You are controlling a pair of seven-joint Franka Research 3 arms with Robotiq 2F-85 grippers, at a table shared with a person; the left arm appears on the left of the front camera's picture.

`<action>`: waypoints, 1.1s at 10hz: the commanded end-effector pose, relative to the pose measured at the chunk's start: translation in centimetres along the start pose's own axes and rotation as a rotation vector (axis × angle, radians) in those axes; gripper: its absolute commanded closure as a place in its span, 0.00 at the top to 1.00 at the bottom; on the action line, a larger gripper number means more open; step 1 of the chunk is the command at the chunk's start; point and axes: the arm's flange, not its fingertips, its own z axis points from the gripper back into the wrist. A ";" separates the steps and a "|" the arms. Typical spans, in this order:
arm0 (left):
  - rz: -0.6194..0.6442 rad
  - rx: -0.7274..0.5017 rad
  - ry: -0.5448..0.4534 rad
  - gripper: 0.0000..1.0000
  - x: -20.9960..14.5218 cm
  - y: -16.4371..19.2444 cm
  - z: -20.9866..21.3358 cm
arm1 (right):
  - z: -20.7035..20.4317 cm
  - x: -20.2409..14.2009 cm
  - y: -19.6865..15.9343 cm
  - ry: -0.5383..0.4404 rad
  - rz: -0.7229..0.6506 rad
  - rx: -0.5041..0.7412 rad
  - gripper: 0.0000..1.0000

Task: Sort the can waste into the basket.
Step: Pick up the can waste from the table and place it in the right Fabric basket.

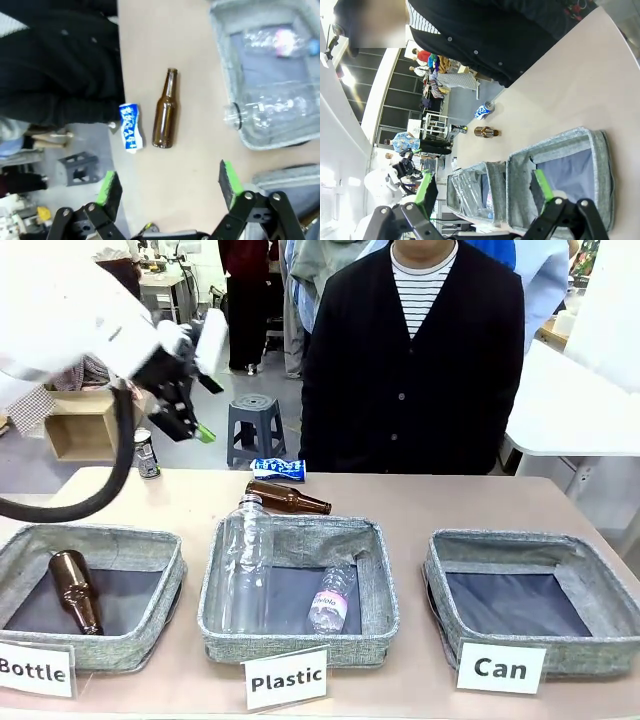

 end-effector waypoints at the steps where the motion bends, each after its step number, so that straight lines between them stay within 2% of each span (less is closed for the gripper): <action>1: 0.015 0.024 -0.042 1.00 -0.8 -0.1 2.2 | -0.2 0.3 0.0 -0.019 0.025 0.030 1.00; 5: 0.015 0.018 -0.016 1.00 -0.3 0.4 1.2 | -0.2 0.3 0.0 -0.019 0.025 0.030 1.00; 6: 0.096 -0.035 -0.009 1.00 0.2 3.1 0.5 | -0.2 0.3 0.0 -0.019 0.025 0.030 1.00; 8: 0.151 -0.169 0.094 1.00 2.3 11.9 -3.9 | -0.2 0.3 0.0 -0.019 0.025 0.030 1.00; 11: 0.211 -0.261 0.077 1.00 1.3 18.8 -12.6 | -0.2 0.3 0.0 -0.019 0.025 0.030 1.00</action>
